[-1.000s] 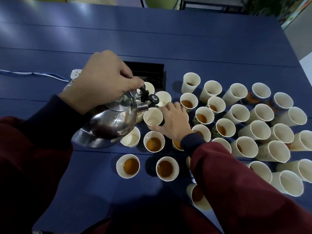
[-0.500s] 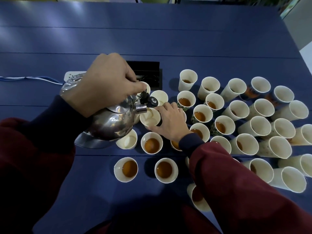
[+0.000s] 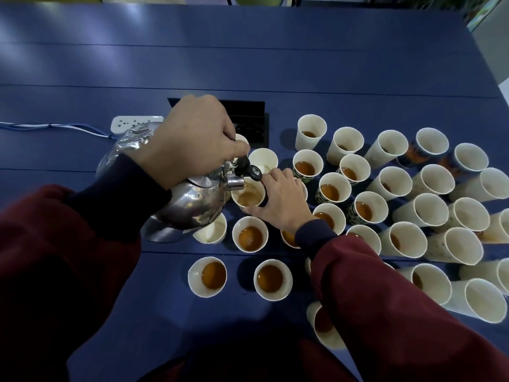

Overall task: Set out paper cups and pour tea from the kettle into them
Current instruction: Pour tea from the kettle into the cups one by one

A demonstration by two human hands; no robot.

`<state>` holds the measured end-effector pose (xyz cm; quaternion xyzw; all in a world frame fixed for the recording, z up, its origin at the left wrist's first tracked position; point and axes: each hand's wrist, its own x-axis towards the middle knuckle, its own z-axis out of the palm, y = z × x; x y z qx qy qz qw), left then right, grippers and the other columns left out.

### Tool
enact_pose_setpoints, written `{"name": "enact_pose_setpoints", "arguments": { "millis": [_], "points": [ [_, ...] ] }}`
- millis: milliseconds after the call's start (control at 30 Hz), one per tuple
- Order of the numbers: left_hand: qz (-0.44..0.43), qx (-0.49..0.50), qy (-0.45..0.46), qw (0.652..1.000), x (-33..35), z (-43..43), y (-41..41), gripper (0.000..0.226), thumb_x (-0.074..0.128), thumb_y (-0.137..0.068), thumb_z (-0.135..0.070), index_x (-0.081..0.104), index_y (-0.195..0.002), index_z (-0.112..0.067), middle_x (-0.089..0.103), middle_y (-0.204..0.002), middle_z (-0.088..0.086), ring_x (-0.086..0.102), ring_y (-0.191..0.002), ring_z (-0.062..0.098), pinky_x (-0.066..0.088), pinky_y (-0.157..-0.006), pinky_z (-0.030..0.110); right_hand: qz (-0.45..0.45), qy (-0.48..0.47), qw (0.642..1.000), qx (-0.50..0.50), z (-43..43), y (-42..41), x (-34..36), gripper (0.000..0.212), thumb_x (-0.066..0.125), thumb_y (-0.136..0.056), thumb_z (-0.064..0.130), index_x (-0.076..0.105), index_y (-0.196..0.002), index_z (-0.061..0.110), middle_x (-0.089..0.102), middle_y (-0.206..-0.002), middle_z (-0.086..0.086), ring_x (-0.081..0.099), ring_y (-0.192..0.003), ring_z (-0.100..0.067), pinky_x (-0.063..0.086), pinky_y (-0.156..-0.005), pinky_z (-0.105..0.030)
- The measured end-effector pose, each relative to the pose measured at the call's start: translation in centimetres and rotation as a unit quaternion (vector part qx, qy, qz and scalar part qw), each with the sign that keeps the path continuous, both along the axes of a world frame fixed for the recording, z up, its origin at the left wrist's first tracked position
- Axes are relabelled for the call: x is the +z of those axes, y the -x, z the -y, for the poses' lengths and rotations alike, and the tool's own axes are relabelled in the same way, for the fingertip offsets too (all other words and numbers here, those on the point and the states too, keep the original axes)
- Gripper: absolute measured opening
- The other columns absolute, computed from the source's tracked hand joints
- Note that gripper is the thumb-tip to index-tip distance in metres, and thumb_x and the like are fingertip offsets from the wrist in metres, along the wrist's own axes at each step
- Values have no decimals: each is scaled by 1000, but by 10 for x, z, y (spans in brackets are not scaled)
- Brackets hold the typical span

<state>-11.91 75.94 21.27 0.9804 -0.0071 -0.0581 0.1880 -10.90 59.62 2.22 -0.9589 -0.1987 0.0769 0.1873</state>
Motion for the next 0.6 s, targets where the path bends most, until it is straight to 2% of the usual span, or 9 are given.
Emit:
{"name": "enact_pose_setpoints", "arguments": {
  "millis": [33, 67, 333, 400, 467, 533, 600],
  "points": [
    [4, -4, -5, 1000, -1, 0, 0, 34, 71, -84, -36, 75, -67, -6, 61, -61, 18, 57, -65, 33, 51, -65, 44, 1, 0, 1000, 0, 0, 0, 0, 68, 75, -75, 62, 57, -124, 19, 54, -122, -5, 44, -114, -28, 36, -93, -42],
    [8, -5, -11, 1000, -1, 1, -1, 34, 70, -83, -36, 75, -66, -6, 62, -61, 18, 57, -65, 33, 52, -65, 46, 2, 0, 1000, -1, 0, 0, -1, 68, 75, -74, 62, 57, -124, 19, 54, -122, -5, 44, -114, -28, 36, -93, -42],
    [18, 2, -19, 1000, -2, -4, -1, 36, 70, -82, -36, 73, -66, -5, 61, -63, 20, 58, -67, 36, 52, -63, 48, 9, 9, 1000, 6, 0, 0, -1, 69, 75, -74, 63, 58, -126, 20, 55, -122, -4, 45, -113, -28, 35, -91, -41],
    [12, 7, -14, 1000, -2, -6, -2, 36, 70, -82, -37, 74, -66, -5, 63, -63, 19, 59, -68, 35, 50, -64, 45, 6, 11, 1000, 9, 1, 0, 0, 71, 75, -75, 64, 57, -128, 20, 54, -123, -4, 44, -114, -28, 35, -91, -40],
    [3, 19, -6, 1000, 0, -9, -3, 33, 71, -84, -38, 77, -69, -10, 66, -63, 12, 61, -68, 27, 45, -57, 32, -3, 10, 1000, 16, 3, -2, 2, 74, 74, -75, 65, 55, -131, 20, 53, -124, -4, 44, -115, -27, 36, -93, -41],
    [-12, 34, 25, 999, 4, -13, -3, 27, 72, -84, -37, 79, -70, -15, 65, -59, 5, 58, -60, 17, 39, -51, 22, -28, 11, 999, 36, 6, -6, 6, 78, 73, -77, 64, 51, -137, 19, 51, -129, -6, 44, -118, -29, 40, -98, -46],
    [-20, 42, 64, 997, 6, -19, -5, 26, 73, -84, -37, 79, -69, -17, 63, -55, 1, 54, -49, 10, 39, -51, 21, -57, 7, 997, 49, 11, -13, 12, 83, 74, -79, 56, 44, -145, 17, 48, -135, -8, 42, -122, -30, 40, -102, -51]
  ]
}}
